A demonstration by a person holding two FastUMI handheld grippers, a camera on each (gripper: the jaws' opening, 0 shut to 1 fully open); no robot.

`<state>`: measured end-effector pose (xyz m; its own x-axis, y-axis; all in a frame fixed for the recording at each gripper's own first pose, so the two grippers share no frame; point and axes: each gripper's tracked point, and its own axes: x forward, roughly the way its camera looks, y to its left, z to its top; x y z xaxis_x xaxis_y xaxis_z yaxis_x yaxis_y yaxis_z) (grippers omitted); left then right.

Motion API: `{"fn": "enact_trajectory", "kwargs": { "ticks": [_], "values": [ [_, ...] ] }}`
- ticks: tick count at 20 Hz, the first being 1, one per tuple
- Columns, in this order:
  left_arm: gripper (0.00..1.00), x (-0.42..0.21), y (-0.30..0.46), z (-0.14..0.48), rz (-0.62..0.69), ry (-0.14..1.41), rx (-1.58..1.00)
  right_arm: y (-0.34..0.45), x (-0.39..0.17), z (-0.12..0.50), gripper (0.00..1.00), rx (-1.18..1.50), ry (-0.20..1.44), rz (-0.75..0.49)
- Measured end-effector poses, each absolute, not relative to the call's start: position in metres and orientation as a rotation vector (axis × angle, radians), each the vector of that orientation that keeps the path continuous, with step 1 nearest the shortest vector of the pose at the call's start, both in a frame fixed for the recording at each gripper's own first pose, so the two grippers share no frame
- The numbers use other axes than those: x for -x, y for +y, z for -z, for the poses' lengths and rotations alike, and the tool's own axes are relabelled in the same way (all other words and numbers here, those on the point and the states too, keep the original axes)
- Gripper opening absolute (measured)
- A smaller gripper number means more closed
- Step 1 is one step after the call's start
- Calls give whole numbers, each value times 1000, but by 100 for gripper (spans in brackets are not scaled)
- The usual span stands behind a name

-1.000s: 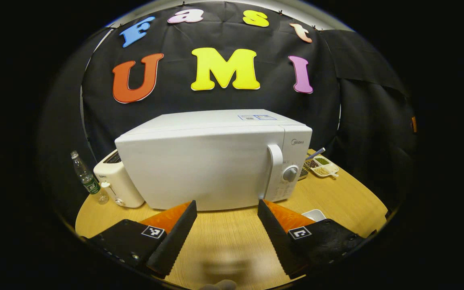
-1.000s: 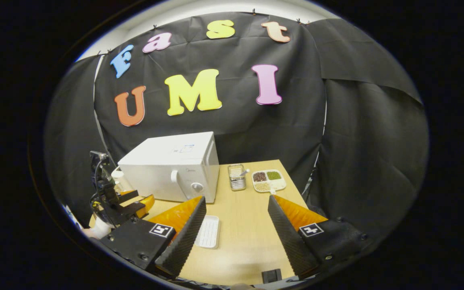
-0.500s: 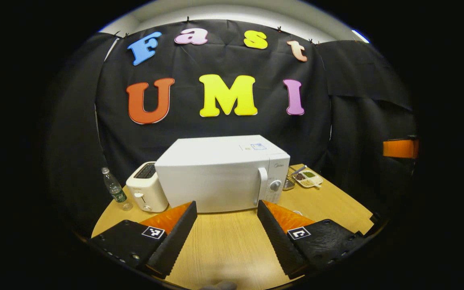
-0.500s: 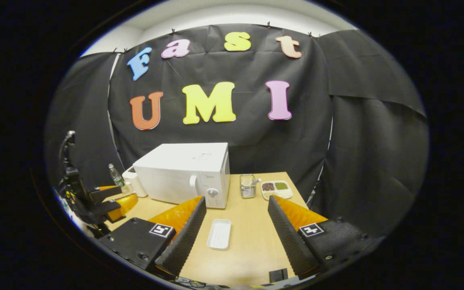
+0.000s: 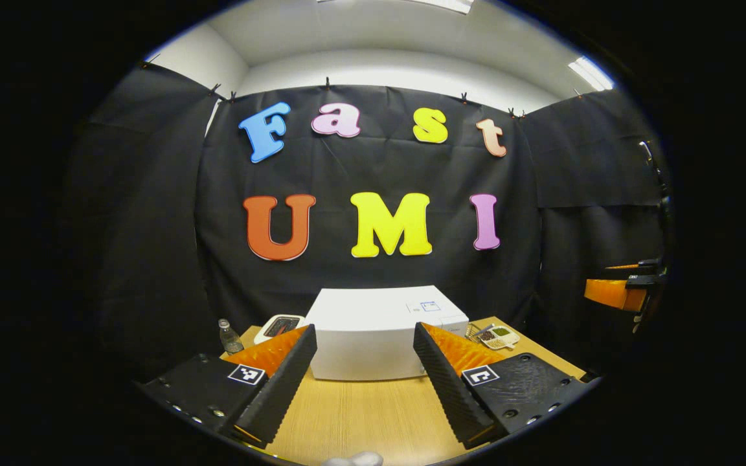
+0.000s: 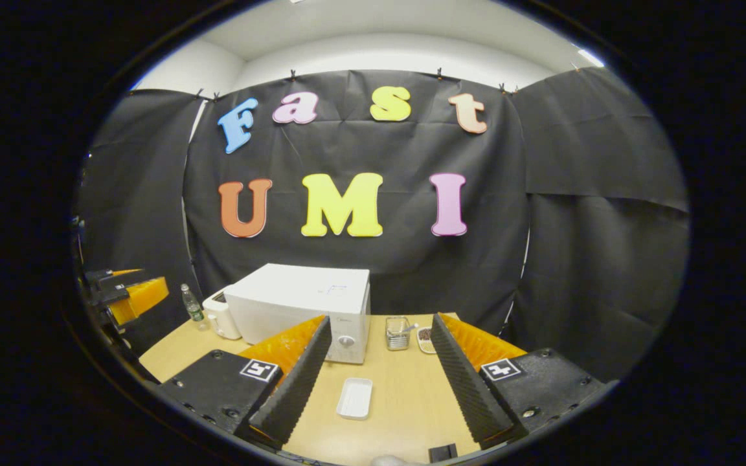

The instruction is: Open the microwave oven with the left hand, put the food in, and close the microwave oven.

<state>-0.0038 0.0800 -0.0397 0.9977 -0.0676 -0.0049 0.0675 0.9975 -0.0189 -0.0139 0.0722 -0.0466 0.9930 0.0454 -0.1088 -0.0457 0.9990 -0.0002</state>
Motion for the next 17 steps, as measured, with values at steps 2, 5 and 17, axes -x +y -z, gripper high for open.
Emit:
{"fn": "enact_trajectory", "kwargs": {
  "ticks": [2,5,17],
  "values": [
    [94,11,84,19,49,-47,2,78,16,39,92,-18,99,-57],
    [94,16,79,1,59,-96,0,76,18,25,92,-27,71,-45],
    [94,26,83,-26,20,-152,22,74,26,-9,92,-13,-9,-47]
  ]
}}
